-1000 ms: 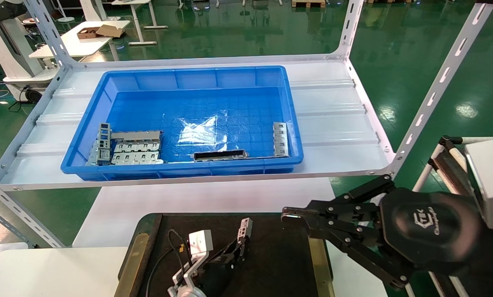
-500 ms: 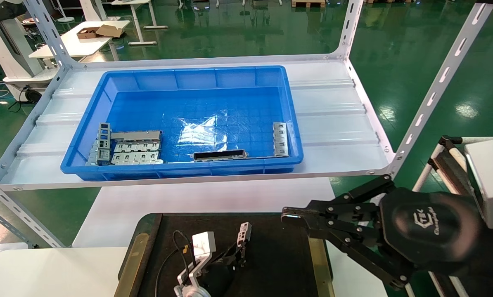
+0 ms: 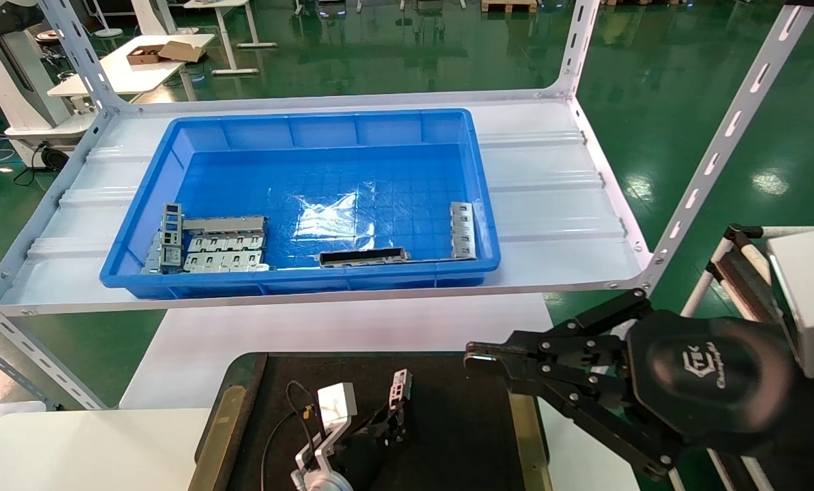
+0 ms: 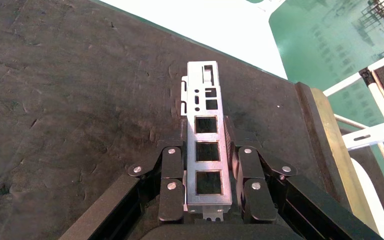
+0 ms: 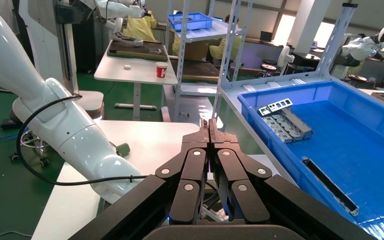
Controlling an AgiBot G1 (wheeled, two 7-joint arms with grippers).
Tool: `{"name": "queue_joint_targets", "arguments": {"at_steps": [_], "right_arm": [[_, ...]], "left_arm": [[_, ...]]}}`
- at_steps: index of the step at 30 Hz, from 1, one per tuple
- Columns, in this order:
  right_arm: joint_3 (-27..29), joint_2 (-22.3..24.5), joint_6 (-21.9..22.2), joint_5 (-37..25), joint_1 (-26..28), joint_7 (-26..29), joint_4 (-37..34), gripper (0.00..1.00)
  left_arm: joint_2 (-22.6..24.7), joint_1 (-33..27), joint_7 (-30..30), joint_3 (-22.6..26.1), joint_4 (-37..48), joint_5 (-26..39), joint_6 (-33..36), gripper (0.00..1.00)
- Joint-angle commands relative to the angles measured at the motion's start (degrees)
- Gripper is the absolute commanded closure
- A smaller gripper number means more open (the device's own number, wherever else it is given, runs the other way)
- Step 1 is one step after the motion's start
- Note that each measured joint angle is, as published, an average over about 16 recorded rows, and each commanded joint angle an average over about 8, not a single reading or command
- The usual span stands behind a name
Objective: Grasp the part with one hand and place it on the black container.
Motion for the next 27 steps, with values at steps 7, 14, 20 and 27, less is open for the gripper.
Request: {"name": "queue_joint_targets", "arguments": {"at_steps": [7,14,20,27], "right_arm": [[0.0,0.0,0.0,0.0,0.0,0.0,0.0,0.00],[0.0,0.0,0.0,0.0,0.0,0.0,0.0,0.00],[0.0,0.0,0.0,0.0,0.0,0.0,0.0,0.00],[0.0,0.0,0.0,0.0,0.0,0.0,0.0,0.00]], "left_arm": [[-0.4,-1.7,1.5,3.9,-1.3,-4.5,-1.8,0.00],[-3.3,-3.2,3.2,5.5,-5.3,-5.2,-1.6,0.00],[-12.0,-3.0,4.0,5.4,-14.7,-3.3,1.4,0.00],[-24.2,-1.6,4.4,3.1,-27.2,0.6,8.4,0.00]]}}
